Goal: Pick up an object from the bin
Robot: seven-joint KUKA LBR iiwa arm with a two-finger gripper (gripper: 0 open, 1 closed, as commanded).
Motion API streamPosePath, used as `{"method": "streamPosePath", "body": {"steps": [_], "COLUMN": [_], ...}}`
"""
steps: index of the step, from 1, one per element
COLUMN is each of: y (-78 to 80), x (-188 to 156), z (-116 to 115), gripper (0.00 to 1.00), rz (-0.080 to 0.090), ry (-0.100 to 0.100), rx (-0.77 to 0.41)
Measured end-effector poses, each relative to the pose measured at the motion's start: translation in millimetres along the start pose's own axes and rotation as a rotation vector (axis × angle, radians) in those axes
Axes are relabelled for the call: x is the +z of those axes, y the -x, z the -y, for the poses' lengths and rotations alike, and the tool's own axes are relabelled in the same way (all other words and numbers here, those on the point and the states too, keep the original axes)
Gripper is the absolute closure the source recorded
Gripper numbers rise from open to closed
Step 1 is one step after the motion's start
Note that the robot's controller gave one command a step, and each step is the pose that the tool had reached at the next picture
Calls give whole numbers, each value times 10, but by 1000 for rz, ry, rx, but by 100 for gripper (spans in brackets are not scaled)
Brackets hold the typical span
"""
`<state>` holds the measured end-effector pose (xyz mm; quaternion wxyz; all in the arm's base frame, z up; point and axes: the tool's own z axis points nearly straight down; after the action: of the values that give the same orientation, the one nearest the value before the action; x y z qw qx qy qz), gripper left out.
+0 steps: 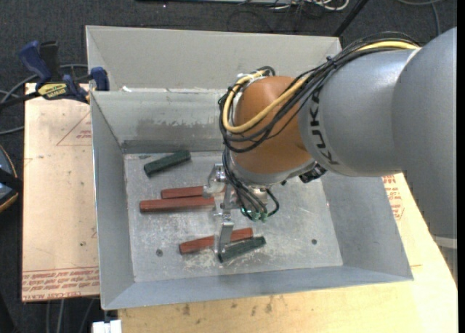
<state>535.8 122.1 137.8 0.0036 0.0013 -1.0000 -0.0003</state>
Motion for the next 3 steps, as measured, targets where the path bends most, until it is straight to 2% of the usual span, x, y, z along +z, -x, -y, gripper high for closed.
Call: {"method": "streamPosePath", "body": {"steps": [1,2,3], "y": [21,-500,-500], "x": [-37,654,654], "z": [4,188,188], "gripper": [0,100,100], "rz": [7,16,16], "ry": [1,3,3], "rx": [2,-122,-122]}}
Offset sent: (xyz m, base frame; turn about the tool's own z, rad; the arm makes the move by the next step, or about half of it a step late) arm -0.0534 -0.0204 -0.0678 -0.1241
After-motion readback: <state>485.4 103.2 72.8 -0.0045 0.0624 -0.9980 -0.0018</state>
